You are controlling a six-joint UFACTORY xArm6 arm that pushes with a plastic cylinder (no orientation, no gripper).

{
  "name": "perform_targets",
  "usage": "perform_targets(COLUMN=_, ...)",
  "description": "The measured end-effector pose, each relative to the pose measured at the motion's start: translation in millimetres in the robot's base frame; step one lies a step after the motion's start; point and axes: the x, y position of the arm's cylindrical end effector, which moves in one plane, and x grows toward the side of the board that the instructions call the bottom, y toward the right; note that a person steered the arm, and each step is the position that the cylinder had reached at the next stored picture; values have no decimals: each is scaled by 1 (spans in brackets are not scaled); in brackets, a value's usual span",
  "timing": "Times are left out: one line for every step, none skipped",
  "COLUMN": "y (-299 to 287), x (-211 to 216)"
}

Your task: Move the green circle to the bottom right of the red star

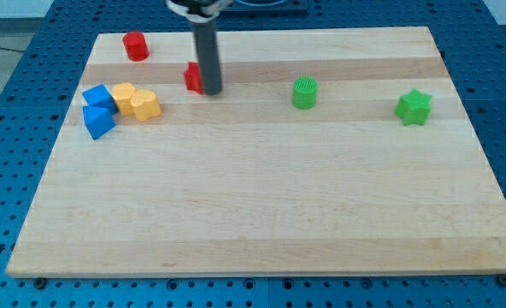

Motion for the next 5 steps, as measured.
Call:
perform_targets(y=-50, x=-63)
perform_targets(y=-39, x=-61)
perform_targets(y=65, x=-59)
perform_targets(y=187, x=-39)
perform_targets(y=232, x=28)
